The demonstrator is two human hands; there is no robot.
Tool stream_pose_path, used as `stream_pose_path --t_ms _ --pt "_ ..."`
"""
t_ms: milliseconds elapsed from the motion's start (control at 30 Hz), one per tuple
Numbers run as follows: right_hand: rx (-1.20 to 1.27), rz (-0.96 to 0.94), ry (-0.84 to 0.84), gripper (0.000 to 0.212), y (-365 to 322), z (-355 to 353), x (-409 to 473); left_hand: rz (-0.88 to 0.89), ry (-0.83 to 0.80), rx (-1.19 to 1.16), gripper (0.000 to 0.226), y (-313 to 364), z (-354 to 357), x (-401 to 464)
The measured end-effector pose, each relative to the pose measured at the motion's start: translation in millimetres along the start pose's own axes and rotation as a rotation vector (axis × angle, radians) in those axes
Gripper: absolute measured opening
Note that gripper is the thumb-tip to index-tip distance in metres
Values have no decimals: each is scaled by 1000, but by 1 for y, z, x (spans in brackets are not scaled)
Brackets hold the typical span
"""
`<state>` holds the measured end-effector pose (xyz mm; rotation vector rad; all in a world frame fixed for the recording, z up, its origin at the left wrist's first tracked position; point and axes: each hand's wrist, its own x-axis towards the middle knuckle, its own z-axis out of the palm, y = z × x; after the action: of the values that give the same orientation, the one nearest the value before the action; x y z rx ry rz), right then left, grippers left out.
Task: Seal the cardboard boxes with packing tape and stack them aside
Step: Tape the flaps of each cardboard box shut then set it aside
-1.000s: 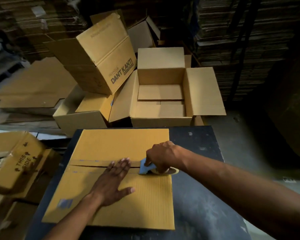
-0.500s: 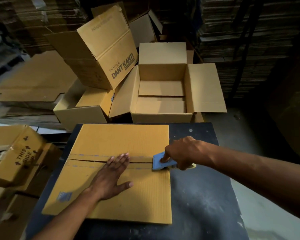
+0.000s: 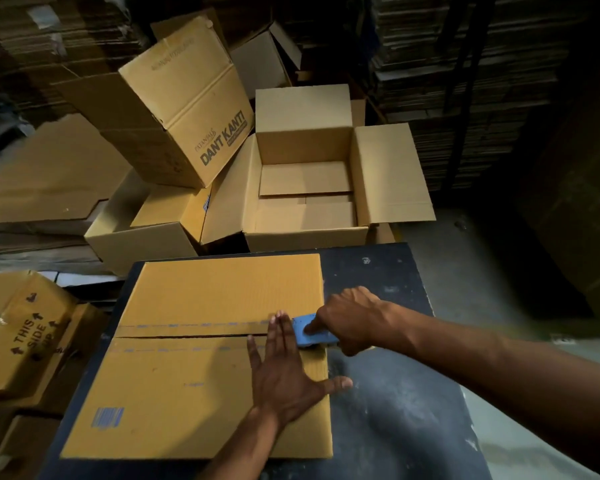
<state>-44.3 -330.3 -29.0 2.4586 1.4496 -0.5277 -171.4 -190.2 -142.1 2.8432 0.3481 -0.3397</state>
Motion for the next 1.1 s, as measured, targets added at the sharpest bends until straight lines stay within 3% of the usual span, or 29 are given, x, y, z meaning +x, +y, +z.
stream_pose_path --t_ms 200,333,733,833,967,1100 --pt "-15 -17 -3 70 17 7 -11 -114 157 -47 130 17 23 7" --pt "95 -26 -18 57 40 5 -30 -123 110 -5 122 19 18 5" --pt "90 70 -146 61 82 40 -90 -165 8 73 121 21 12 8" --pt "97 67 -166 59 71 48 -71 13 66 123 108 19 8 3" --pt "109 84 -116 46 57 53 -45 566 116 374 94 5 -10 13" --pt "121 195 -132 36 41 51 -20 658 102 408 81 -10 -23 41"
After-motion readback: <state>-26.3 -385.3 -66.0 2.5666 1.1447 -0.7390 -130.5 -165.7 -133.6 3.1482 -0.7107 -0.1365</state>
